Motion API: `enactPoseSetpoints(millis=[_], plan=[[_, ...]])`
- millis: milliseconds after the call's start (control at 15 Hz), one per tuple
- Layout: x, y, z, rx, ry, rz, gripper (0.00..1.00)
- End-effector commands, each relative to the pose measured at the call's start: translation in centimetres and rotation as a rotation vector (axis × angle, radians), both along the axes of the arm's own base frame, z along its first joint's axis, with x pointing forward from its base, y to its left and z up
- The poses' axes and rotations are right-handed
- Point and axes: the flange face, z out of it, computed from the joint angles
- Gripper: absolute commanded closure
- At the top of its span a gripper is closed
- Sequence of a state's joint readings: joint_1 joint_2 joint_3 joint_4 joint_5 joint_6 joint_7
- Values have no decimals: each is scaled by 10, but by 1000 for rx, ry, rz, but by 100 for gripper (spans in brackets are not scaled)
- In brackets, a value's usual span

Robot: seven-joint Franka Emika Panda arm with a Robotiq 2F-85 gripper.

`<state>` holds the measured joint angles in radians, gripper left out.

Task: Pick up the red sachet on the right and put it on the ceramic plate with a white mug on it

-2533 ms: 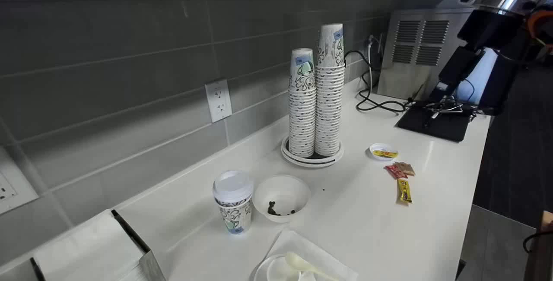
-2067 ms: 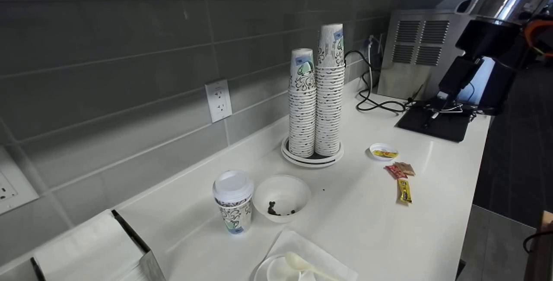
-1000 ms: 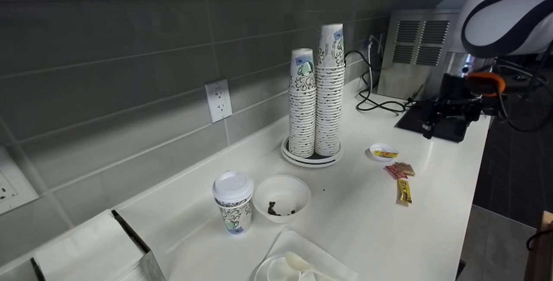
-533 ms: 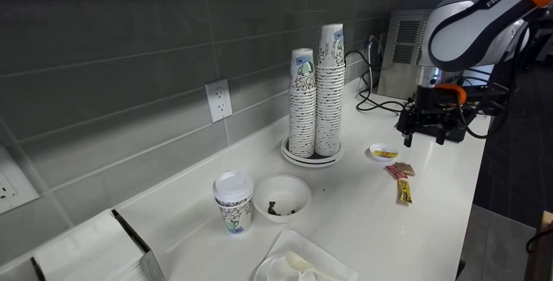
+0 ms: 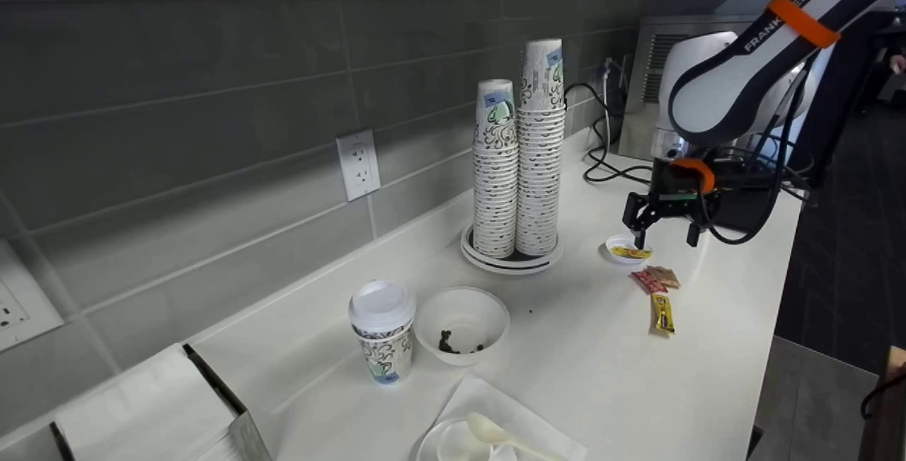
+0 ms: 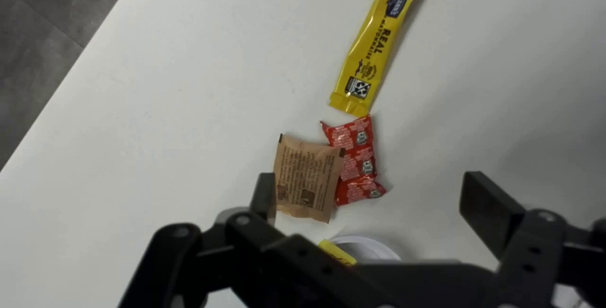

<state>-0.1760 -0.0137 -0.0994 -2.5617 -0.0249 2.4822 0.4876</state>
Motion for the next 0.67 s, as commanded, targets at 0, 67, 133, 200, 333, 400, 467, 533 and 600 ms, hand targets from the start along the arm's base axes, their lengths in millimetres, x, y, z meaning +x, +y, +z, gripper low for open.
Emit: enactPoseSetpoints(millis=[0, 67, 133, 200, 333, 400, 467, 533, 600], plan=[[18, 10, -17, -37, 3, -13, 0], [20, 12, -20, -46, 7, -13, 0], [21, 13, -24, -46, 12, -14, 0], [22, 14, -28, -50, 18, -15, 0], [22, 13, -34, -50, 30, -12, 0], [22, 13, -36, -49, 36, -11, 0], [22, 12, -39, -50, 41, -12, 0], [22, 11, -41, -53, 46, -12, 0], [22, 10, -43, -47, 50, -10, 0]])
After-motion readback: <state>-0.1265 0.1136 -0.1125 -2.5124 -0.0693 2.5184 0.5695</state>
